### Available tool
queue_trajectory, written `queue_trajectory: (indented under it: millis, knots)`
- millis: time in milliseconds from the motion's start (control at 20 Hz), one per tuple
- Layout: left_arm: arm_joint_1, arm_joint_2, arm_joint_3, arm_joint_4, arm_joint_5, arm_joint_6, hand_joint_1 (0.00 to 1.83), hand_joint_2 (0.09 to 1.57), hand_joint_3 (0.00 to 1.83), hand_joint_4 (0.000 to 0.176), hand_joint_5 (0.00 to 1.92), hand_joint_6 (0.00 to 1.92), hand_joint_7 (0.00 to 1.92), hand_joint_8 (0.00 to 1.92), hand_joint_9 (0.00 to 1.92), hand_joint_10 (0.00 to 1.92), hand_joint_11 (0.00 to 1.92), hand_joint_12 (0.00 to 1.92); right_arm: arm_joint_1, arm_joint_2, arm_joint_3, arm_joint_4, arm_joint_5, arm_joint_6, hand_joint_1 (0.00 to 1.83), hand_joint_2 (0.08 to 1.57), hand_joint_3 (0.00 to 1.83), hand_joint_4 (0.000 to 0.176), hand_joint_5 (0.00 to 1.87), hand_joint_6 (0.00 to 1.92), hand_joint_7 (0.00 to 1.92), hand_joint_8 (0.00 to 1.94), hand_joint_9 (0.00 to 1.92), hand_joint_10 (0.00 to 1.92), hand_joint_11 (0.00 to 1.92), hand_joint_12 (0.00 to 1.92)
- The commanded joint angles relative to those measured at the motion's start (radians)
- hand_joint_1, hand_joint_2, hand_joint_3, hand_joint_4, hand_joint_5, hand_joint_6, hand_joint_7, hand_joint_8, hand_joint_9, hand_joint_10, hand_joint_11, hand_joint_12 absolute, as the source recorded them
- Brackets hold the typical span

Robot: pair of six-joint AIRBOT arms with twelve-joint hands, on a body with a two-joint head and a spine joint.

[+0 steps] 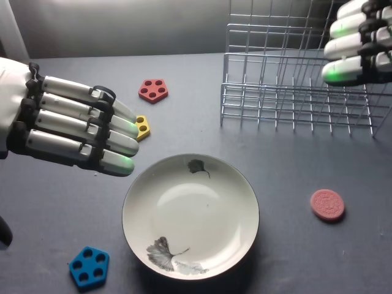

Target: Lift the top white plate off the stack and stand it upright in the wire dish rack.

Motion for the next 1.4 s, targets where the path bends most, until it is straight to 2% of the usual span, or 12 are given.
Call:
queue_trajectory:
  millis: [0, 150, 250, 400, 600, 950, 1050, 1100, 1350]
  knots:
    - [-0.021, 0.006, -0.004, -0.098, -0.059, 0.001, 0.27, 1.02, 0.01, 0.0, 0.09, 0.01, 0.09, 0.01, 0.08, 0.01, 0.0, 0.32, 0.013, 0.014, -0.001, 0.078, 0.018, -0.003, 0.3, 1.06, 0.01, 0.0, 0.11, 0.0, 0.12, 0.01, 0.12, 0.01, 0.0, 0.38]
    - [-0.014, 0.005, -0.012, -0.094, -0.058, 0.002, 0.29, 1.01, 0.0, 0.0, 0.11, 0.0, 0.11, 0.0, 0.11, 0.01, 0.0, 0.37, 0.013, 0.014, -0.001, 0.074, 0.018, -0.003, 0.29, 1.07, 0.01, 0.0, 0.09, 0.0, 0.12, 0.0, 0.13, 0.01, 0.0, 0.39]
    - [-0.012, 0.003, -0.024, -0.072, -0.05, 0.02, 0.24, 1.02, 0.0, 0.0, 0.08, 0.0, 0.08, 0.0, 0.08, 0.0, 0.0, 0.33, 0.006, 0.014, -0.002, 0.073, 0.016, -0.016, 0.32, 1.06, 0.0, 0.0, 0.1, 0.0, 0.1, 0.0, 0.1, 0.0, 0.0, 0.34]
    - [0.007, 0.003, -0.054, -0.042, -0.023, 0.057, 0.28, 1.03, 0.0, 0.0, 0.07, 0.0, 0.08, 0.0, 0.06, 0.0, 0.0, 0.25, -0.017, 0.001, -0.004, 0.059, 0.015, -0.037, 0.27, 1.07, 0.0, 0.0, 0.08, 0.0, 0.07, 0.0, 0.08, 0.0, 0.0, 0.33]
    - [0.031, 0.002, -0.103, -0.032, 0.034, 0.088, 0.25, 1.02, 0.0, 0.0, 0.08, 0.0, 0.08, 0.0, 0.08, 0.0, 0.0, 0.31, -0.032, -0.02, 0.003, 0.065, 0.015, -0.065, 0.27, 1.07, 0.0, 0.0, 0.11, 0.01, 0.09, 0.01, 0.1, 0.01, 0.0, 0.33]
    - [0.105, 0.004, -0.215, 0.008, 0.205, 0.103, 0.24, 1.03, 0.0, 0.0, 0.07, 0.0, 0.07, 0.0, 0.07, 0.0, 0.0, 0.29, -0.047, -0.034, 0.012, 0.074, 0.012, -0.088, 0.3, 1.07, 0.0, 0.0, 0.12, 0.0, 0.11, 0.01, 0.12, 0.0, 0.01, 0.38]
    - [0.126, 0.004, -0.237, 0.011, 0.255, 0.113, 0.23, 1.03, 0.0, 0.0, 0.07, 0.0, 0.07, 0.0, 0.07, 0.0, 0.0, 0.29, -0.06, -0.042, 0.02, 0.086, 0.012, -0.129, 0.31, 1.06, 0.0, 0.0, 0.12, 0.0, 0.12, 0.0, 0.12, 0.0, 0.0, 0.4]
    - [0.136, 0.003, -0.246, 0.016, 0.28, 0.115, 0.24, 1.03, 0.0, 0.0, 0.06, 0.0, 0.06, 0.0, 0.04, 0.0, 0.0, 0.22, -0.069, -0.047, 0.025, 0.098, 0.012, -0.162, 0.3, 1.07, 0.0, 0.0, 0.12, 0.0, 0.11, 0.0, 0.12, 0.0, 0.0, 0.41]
    - [0.153, 0.001, -0.282, 0.021, 0.365, 0.122, 0.27, 1.02, 0.0, 0.0, 0.09, 0.0, 0.1, 0.0, 0.09, 0.0, 0.0, 0.33, -0.106, -0.08, 0.05, 0.135, 0.0, -0.178, 0.31, 1.07, 0.0, 0.0, 0.11, 0.0, 0.12, 0.0, 0.13, 0.0, 0.0, 0.41]
